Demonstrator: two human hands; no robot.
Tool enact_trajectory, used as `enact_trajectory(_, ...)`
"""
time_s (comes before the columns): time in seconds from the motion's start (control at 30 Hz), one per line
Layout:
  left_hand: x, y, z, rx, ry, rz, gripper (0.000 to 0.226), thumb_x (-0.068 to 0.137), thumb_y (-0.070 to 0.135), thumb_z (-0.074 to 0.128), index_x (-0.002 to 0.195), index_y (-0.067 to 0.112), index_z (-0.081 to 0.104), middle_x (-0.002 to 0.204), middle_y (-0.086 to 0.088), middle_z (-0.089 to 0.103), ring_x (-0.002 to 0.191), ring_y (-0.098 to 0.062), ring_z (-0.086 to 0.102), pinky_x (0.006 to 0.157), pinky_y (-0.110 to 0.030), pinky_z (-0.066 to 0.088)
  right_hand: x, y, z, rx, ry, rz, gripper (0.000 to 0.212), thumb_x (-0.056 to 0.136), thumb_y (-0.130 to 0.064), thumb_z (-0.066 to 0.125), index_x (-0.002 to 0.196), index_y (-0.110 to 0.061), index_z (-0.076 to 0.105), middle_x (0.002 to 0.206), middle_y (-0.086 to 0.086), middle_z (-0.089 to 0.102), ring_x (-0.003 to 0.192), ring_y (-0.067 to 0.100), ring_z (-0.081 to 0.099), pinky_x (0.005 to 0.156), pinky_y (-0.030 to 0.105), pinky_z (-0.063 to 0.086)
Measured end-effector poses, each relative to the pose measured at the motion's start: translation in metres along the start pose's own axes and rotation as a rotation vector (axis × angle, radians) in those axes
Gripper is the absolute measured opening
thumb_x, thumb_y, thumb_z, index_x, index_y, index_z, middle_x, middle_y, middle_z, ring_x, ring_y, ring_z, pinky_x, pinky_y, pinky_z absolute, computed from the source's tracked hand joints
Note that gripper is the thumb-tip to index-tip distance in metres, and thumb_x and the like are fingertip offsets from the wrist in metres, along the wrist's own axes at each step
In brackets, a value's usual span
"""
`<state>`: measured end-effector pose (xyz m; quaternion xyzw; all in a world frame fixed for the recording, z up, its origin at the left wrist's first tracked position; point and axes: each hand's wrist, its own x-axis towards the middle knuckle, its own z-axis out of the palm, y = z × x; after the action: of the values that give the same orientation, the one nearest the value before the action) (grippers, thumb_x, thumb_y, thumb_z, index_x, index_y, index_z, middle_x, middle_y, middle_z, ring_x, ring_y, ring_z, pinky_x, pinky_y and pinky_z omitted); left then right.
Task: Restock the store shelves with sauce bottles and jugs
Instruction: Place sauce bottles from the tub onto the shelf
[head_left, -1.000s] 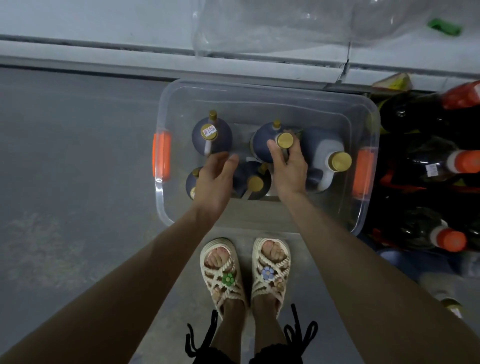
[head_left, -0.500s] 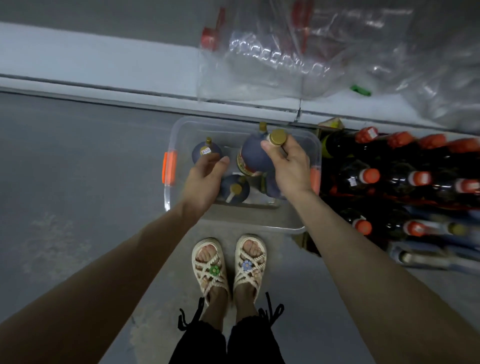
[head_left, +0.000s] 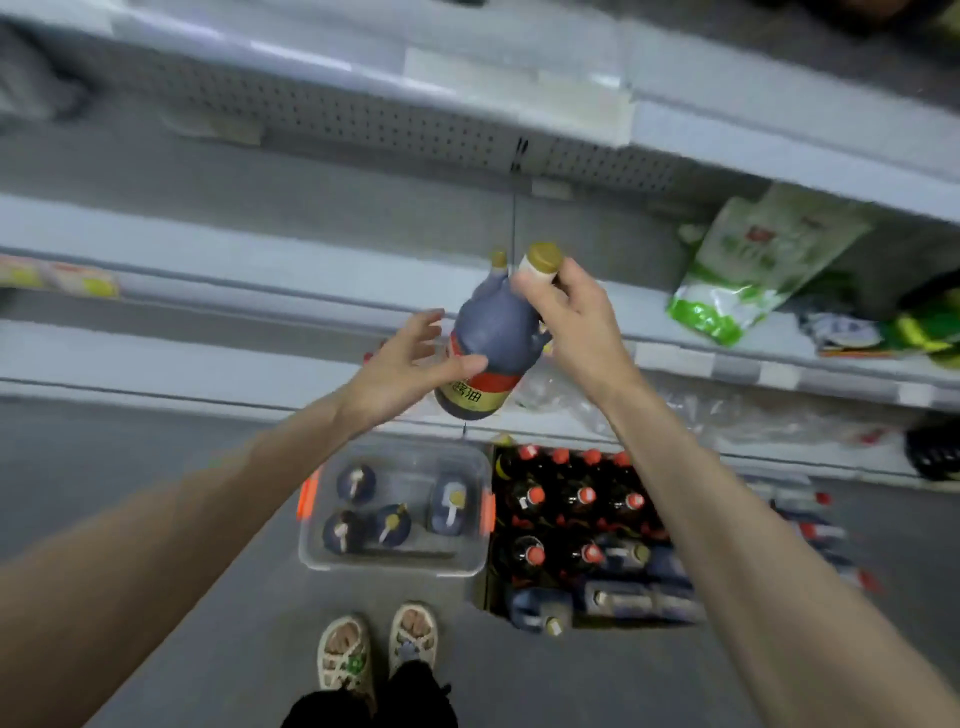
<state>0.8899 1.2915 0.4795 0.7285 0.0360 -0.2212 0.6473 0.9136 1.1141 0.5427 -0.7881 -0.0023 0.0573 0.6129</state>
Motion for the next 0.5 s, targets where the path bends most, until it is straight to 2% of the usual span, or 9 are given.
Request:
enact_trajectory(0.13,-0.029,0.129,-0.003,0.072,-0.084,0.231,0.111,0.044,0.051,0.083,0.141,0.021,0.036,0.133,0.006,0.054,0.116,-0.005,0.057,0.092,-0.025,0.049,-0.011,-0.139,-0.043,-0.048,0.012,-0.206,0.008,0.098,-0.020,0.053,0.094,-0.020,0.060,0.083,-0.015,0.065,0.075,-0.007,0.060,0.064,0.012,0.045)
enact_trajectory(0.23,-0.056,0.220,-0.003,0.078,-0.138,0.370,0.109,0.049,0.028,0.094,0.140,0.022,0.034,0.123,0.007,0.061,0.102,0.001,0.063,0.079,-0.016,0.052,-0.029,-0.234,-0.069,-0.117,0.030,-0.351,0.015,0.099,-0.026,0.051,0.086,-0.020,0.058,0.076,-0.015,0.063,0.073,0.000,0.058,0.064,0.020,0.044)
enact_trajectory(0.27,-0.066,0.247,-0.003,0.084,-0.150,0.420,0.107,0.051,0.022,0.093,0.140,0.021,0.033,0.121,0.009,0.061,0.099,0.005,0.063,0.076,-0.014,0.051,-0.037,-0.262,-0.077,-0.134,0.043,-0.397,0.017,0.099,-0.027,0.051,0.087,-0.018,0.059,0.078,-0.011,0.063,0.074,0.002,0.057,0.065,0.023,0.043)
enact_trajectory(0.33,-0.089,0.298,-0.002,0.084,-0.174,0.528,0.106,0.052,0.017,0.089,0.142,0.018,0.033,0.117,0.013,0.061,0.095,0.009,0.063,0.074,-0.011,0.051,-0.057,-0.312,-0.089,-0.146,0.062,-0.480,0.019,0.100,-0.025,0.050,0.086,-0.017,0.059,0.076,-0.012,0.064,0.072,0.000,0.059,0.064,0.019,0.044)
enact_trajectory(0.4,-0.111,0.341,0.000,0.091,-0.231,0.615,0.111,0.046,0.018,0.094,0.141,0.018,0.037,0.120,0.008,0.065,0.105,0.000,0.063,0.082,-0.019,0.053,-0.077,-0.356,-0.100,-0.163,0.085,-0.553,0.021,0.100,-0.021,0.048,0.084,-0.016,0.060,0.071,-0.015,0.066,0.068,-0.005,0.060,0.061,0.012,0.044)
enact_trajectory(0.5,-0.140,0.388,0.012,0.068,-0.329,0.702,0.094,0.046,0.023,0.087,0.132,0.021,0.049,0.118,0.000,0.069,0.110,-0.017,0.064,0.088,-0.034,0.054,-0.104,-0.406,-0.116,-0.222,0.136,-0.637,0.023,0.100,-0.021,0.048,0.086,-0.009,0.062,0.078,-0.009,0.068,0.073,-0.003,0.061,0.064,0.014,0.046)
